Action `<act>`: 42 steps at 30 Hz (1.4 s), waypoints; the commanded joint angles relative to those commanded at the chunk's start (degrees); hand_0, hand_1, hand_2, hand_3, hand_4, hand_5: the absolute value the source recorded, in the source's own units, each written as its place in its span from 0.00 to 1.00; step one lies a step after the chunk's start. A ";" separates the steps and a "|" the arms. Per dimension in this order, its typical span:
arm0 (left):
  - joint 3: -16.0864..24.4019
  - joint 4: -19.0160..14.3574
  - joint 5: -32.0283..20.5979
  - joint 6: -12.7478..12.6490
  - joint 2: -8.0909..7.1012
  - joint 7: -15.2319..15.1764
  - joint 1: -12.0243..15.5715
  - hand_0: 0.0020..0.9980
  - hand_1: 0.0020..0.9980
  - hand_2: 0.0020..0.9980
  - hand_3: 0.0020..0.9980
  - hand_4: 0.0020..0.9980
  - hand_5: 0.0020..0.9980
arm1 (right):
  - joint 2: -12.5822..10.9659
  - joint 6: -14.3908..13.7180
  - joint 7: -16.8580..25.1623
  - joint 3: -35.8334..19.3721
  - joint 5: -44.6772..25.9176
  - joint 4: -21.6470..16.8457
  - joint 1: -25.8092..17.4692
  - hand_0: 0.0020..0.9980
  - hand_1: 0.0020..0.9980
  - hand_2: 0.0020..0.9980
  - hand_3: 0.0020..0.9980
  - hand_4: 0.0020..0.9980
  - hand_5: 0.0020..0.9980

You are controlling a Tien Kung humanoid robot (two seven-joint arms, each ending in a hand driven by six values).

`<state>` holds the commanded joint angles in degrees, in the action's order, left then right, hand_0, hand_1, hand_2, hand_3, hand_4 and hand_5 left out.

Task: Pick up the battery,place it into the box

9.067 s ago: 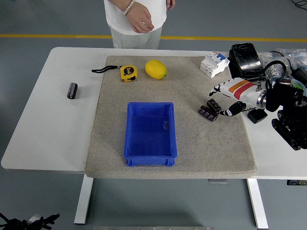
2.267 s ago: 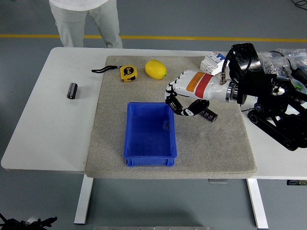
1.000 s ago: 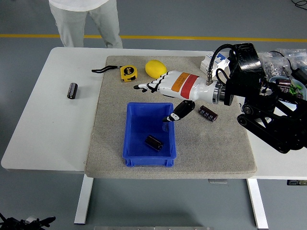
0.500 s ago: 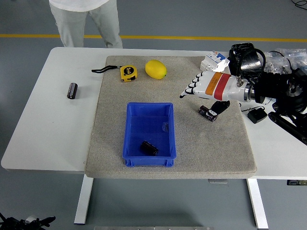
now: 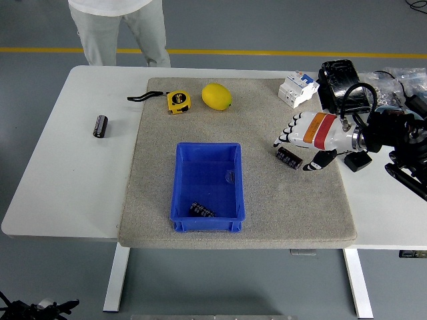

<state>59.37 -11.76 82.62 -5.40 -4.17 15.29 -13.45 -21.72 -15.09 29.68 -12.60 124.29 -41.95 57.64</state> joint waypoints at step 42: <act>-1.86 -0.21 -1.24 0.24 -0.07 -0.07 -2.25 0.57 0.59 0.69 0.66 0.62 0.72 | 4.04 0.23 -2.11 2.10 0.52 5.26 0.72 0.72 0.72 0.81 0.86 0.90 0.18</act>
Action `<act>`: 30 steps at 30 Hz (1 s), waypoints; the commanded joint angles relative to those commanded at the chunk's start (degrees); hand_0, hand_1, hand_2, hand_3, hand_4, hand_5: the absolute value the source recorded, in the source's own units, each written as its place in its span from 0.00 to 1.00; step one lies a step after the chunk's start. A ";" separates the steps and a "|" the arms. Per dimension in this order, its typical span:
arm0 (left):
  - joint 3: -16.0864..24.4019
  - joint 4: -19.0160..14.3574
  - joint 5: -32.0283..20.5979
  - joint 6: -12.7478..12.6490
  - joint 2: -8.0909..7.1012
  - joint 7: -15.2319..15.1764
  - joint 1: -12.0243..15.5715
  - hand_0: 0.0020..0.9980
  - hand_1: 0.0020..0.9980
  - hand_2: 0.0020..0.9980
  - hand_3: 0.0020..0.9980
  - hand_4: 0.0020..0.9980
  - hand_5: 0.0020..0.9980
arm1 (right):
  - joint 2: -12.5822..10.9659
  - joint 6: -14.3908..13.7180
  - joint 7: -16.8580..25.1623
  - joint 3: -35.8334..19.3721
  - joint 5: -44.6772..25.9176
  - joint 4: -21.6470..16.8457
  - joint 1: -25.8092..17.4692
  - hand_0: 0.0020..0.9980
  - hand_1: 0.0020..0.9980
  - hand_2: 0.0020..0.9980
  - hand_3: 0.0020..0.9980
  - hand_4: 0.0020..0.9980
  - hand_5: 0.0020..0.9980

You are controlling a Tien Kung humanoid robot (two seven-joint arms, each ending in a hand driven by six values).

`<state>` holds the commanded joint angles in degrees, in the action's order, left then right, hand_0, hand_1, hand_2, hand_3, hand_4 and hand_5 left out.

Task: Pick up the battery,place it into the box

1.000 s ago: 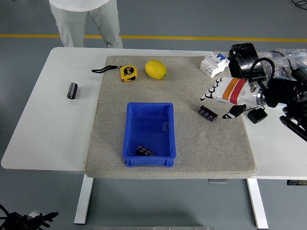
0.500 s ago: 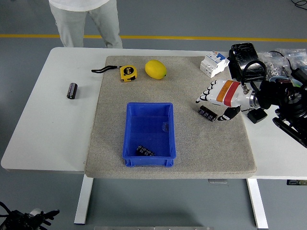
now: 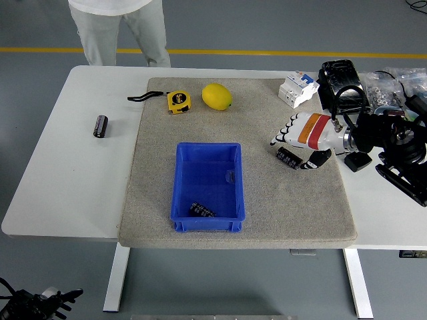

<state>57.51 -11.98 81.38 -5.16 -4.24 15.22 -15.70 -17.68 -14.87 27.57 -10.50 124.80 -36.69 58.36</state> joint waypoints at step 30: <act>-0.65 -0.29 0.10 0.10 0.17 0.51 -1.05 0.57 0.59 0.69 0.66 0.62 0.71 | 1.07 -1.28 0.51 1.12 -1.39 3.11 -1.37 0.70 0.70 0.77 0.80 0.88 0.21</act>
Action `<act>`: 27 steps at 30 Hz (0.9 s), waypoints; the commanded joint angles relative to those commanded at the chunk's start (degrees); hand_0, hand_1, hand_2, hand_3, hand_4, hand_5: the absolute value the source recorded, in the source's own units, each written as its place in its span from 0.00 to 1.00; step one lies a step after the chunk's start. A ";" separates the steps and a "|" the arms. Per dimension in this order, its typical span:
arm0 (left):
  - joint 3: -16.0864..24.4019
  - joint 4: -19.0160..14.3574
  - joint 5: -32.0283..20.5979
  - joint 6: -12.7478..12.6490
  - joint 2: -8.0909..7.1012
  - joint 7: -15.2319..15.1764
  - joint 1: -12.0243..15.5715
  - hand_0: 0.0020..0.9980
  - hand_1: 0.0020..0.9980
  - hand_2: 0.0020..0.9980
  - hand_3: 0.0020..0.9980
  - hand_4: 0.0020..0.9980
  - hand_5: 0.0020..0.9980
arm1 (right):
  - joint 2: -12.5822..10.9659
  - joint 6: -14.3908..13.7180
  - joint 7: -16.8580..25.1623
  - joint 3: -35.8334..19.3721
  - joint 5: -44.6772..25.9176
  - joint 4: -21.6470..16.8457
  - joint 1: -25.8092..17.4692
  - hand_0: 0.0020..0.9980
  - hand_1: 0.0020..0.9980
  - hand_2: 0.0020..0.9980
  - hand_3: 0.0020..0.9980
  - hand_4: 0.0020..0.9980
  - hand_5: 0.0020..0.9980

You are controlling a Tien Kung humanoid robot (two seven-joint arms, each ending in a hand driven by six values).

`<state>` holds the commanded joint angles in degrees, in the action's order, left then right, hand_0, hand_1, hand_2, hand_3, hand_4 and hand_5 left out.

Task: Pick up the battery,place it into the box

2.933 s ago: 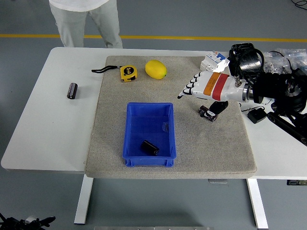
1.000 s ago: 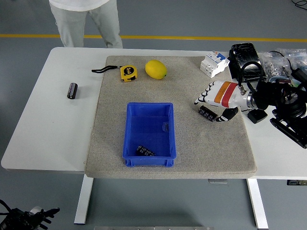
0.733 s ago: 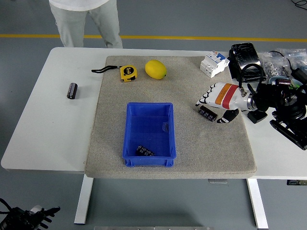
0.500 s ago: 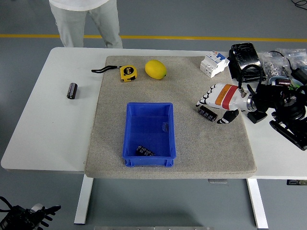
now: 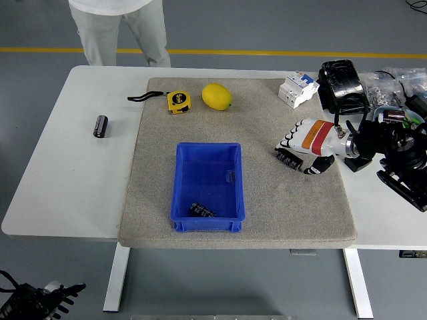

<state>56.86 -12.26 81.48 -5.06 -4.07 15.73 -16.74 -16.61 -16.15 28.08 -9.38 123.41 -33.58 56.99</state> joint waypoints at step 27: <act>-0.15 0.20 -0.09 -0.01 -0.11 -0.48 0.69 0.58 0.59 0.70 0.66 0.63 0.71 | -1.20 -0.86 1.10 0.00 -0.94 -1.34 0.26 0.61 0.63 0.70 0.61 0.77 0.20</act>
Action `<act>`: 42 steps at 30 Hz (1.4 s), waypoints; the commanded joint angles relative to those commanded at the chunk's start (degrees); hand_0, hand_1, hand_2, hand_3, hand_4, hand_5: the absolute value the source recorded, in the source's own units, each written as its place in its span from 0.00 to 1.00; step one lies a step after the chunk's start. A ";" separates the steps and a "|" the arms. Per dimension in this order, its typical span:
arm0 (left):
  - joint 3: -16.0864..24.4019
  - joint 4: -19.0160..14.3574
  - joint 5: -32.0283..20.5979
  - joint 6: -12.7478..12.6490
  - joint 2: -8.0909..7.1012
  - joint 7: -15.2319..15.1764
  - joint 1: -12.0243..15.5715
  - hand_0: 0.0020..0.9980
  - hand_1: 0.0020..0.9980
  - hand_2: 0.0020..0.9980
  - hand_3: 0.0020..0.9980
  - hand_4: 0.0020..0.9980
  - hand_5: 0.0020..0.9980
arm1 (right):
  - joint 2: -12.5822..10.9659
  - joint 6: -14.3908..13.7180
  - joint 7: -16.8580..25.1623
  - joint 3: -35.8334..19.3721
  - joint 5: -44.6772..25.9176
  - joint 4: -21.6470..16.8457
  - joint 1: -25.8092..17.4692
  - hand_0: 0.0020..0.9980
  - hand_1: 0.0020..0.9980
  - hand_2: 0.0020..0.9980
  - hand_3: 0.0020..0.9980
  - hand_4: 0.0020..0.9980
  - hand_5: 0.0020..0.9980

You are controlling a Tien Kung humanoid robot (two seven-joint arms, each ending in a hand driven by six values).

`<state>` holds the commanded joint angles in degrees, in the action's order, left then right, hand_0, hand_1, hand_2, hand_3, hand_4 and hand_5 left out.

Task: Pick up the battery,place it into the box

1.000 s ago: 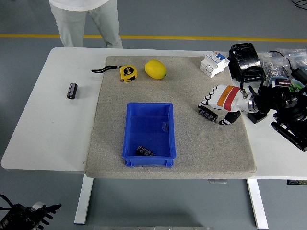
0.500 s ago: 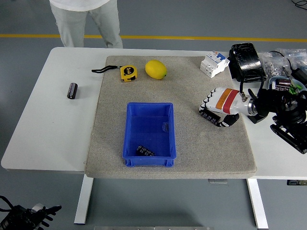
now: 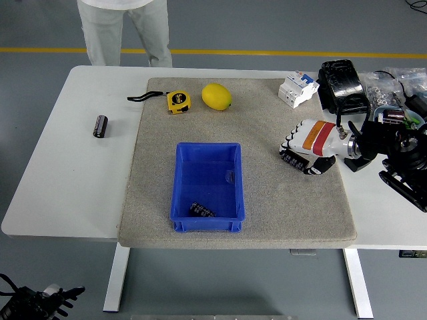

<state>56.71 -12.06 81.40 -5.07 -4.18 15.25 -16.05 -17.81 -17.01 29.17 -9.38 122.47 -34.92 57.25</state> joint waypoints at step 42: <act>3.10 -0.04 3.73 0.77 -0.44 0.80 2.23 0.57 0.58 0.68 0.66 0.63 0.72 | 4.48 8.22 -3.96 -3.45 -1.90 -28.53 3.46 0.61 0.61 0.66 0.58 0.74 0.19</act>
<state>59.81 -12.10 85.12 -4.30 -4.63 16.05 -13.82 -13.33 -8.79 25.21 -12.83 120.57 -63.45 60.72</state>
